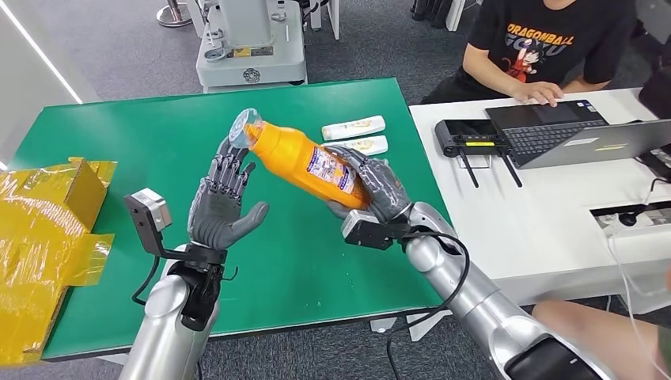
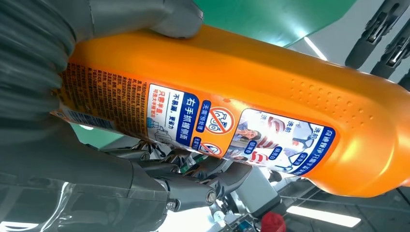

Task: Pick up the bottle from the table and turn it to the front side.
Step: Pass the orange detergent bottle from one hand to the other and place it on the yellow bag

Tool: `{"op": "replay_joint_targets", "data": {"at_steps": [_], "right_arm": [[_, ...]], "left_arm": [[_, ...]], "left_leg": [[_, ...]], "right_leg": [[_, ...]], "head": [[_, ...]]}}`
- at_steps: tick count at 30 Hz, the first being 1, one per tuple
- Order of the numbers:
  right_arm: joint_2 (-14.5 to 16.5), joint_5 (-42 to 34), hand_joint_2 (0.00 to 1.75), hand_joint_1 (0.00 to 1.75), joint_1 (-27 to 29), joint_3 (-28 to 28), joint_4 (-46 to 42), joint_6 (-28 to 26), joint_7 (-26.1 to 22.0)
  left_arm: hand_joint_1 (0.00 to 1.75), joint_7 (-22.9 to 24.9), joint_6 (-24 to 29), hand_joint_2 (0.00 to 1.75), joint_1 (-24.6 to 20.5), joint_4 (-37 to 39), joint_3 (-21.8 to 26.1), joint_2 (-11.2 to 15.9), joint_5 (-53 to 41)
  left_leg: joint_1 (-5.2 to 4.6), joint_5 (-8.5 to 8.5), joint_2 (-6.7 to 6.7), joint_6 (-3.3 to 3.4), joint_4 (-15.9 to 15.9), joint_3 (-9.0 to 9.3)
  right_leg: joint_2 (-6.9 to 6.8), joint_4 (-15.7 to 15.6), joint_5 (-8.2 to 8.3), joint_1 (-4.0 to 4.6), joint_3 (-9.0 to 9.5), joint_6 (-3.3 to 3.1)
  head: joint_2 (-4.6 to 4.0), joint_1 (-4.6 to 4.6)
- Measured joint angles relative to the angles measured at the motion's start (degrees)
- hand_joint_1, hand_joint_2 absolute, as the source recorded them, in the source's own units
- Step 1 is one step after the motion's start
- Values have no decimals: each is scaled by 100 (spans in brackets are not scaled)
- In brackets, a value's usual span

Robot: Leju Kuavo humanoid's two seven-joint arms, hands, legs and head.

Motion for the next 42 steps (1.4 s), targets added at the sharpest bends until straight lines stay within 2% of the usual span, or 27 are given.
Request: {"op": "replay_joint_targets", "data": {"at_steps": [17,33,42], "right_arm": [[766,-188,175,175,-475,414,215,165,9],[1187,-474,175,175,-549,611,692,266,-45],[1239,-469,175,175,-460,669,904,266,-70]], "left_arm": [[0,10,776,175,-201,511,-78,-63,-290],[0,-92,970,175,-213,662,-16,-46,-216],[0,-92,984,175,-196,662,12,-9,-208]], "left_leg": [[1,1,5,-1,-1,-1],[1,1,4,-1,-1,-3],[1,1,4,-1,-1,-3]], "right_leg": [[6,2,0,0,-4,-1],[4,1,0,0,-4,-1],[4,1,0,0,-4,-1]], "head": [[0,0],[0,0],[0,0]]}}
